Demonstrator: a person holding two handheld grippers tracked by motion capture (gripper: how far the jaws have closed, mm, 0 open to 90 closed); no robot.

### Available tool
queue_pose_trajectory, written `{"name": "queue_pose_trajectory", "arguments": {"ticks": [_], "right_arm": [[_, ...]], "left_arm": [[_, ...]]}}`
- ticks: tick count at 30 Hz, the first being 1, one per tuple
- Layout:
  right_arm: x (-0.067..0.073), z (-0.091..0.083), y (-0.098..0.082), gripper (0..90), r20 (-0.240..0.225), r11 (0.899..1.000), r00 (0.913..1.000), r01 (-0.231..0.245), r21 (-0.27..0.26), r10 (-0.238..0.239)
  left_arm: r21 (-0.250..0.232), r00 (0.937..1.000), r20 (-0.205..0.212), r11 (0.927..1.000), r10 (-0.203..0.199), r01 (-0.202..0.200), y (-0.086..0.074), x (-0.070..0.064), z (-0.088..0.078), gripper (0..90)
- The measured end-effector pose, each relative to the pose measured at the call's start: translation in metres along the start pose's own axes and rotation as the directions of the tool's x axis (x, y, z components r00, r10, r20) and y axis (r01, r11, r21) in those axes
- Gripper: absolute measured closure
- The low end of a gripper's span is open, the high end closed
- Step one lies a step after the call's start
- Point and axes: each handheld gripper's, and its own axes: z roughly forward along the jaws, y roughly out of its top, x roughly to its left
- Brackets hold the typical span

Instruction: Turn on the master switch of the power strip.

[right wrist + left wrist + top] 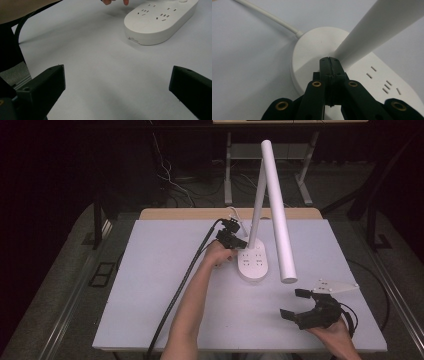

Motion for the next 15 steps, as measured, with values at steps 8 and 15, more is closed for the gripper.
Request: {"name": "queue_pose_trajectory", "arguments": {"ticks": [8, 15], "right_arm": [[-0.0009, -0.0001, 0.0001, 0.1, 0.000, 1.000, 1.0000, -0.004, -0.005, 0.004], [-0.0018, 0.0015, 0.0004, 0.1, -0.002, 1.000, 1.0000, -0.004, -0.002, 0.004]], "left_arm": [[0.003, 0.9997, -0.012, 0.9998, 0.021, -0.021, 0.0013, -0.0031, -0.0018, 90.0], [-0.007, 0.9987, -0.024, 0.9990, 0.044, -0.044, 0.0009, -0.0033, -0.0090, 90.0]]}}
